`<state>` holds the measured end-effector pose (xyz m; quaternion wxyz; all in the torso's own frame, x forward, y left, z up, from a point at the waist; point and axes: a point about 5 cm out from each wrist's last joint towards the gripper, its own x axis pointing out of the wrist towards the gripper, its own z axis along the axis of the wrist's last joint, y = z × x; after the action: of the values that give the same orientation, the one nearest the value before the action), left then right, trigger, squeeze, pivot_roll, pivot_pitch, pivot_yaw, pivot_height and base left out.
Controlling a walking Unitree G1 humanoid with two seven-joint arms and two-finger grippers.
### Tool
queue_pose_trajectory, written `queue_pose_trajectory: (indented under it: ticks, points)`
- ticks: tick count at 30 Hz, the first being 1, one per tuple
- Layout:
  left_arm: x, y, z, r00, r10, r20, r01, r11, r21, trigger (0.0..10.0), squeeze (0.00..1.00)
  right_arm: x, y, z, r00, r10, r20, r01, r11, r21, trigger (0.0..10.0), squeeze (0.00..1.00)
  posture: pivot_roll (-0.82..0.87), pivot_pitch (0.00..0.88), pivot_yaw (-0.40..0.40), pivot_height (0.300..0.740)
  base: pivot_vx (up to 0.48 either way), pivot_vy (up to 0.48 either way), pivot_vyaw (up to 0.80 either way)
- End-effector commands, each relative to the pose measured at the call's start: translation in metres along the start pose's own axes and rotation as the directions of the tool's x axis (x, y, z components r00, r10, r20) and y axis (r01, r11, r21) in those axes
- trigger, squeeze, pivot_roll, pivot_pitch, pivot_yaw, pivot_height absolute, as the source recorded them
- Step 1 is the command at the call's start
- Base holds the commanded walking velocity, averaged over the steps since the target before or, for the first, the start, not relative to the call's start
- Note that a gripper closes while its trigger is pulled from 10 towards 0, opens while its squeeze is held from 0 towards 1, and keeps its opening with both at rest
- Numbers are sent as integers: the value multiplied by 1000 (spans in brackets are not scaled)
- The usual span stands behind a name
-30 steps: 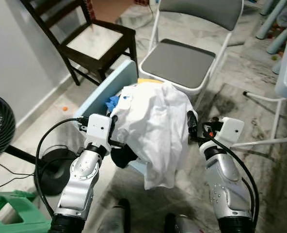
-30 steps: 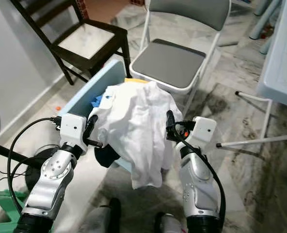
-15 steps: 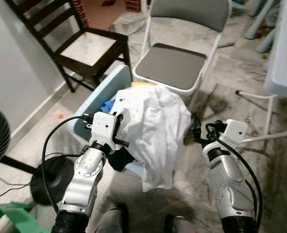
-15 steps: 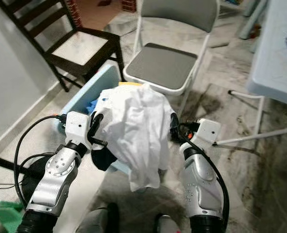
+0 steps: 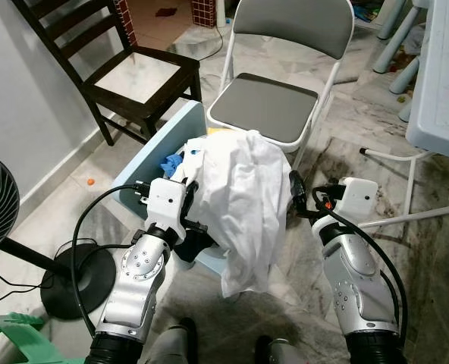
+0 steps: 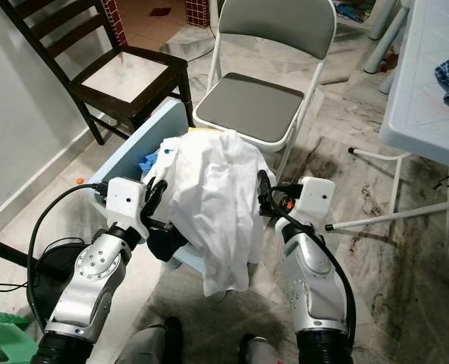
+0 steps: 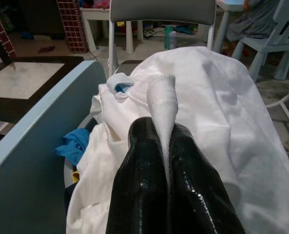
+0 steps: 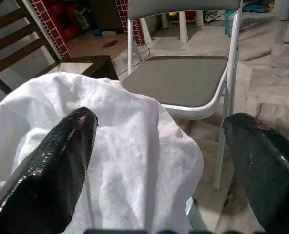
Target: Hang hanger
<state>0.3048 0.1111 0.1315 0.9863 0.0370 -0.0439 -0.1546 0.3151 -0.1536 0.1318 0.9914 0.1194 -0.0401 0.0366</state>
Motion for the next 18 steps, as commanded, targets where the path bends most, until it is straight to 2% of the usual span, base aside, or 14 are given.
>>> queue_pose_trajectory:
  ticks: [1, 9, 11, 18]
  points:
    - [-1, 1, 2, 1000, 3, 12, -3, 1000, 2, 10000, 0, -3, -4, -4, 1000, -10, -24, 10, 1000, -7, 10000, 0, 133, 244, -12, 740, 0, 0, 0]
    - [1, 0, 3, 1000, -8, 16, 8, 1000, -3, 10000, 0, -2, -8, -2, 1000, -20, -20, 20, 1000, -15, 10000, 0, 126, 243, -11, 740, 0, 0, 0]
    - [1, 0, 3, 1000, -10, 17, 11, 1000, -5, 10000, 0, -2, -9, -1, 999, -27, -18, 26, 1000, -12, 10000, 0, 125, 242, -8, 740, 0, -262, 0]
    - [2, 0, 2, 1000, -15, 14, 15, 1000, -3, 10000, 0, -2, -8, -2, 999, -29, -21, 29, 1000, -9, 10000, 0, 125, 241, -7, 740, 0, -293, -530]
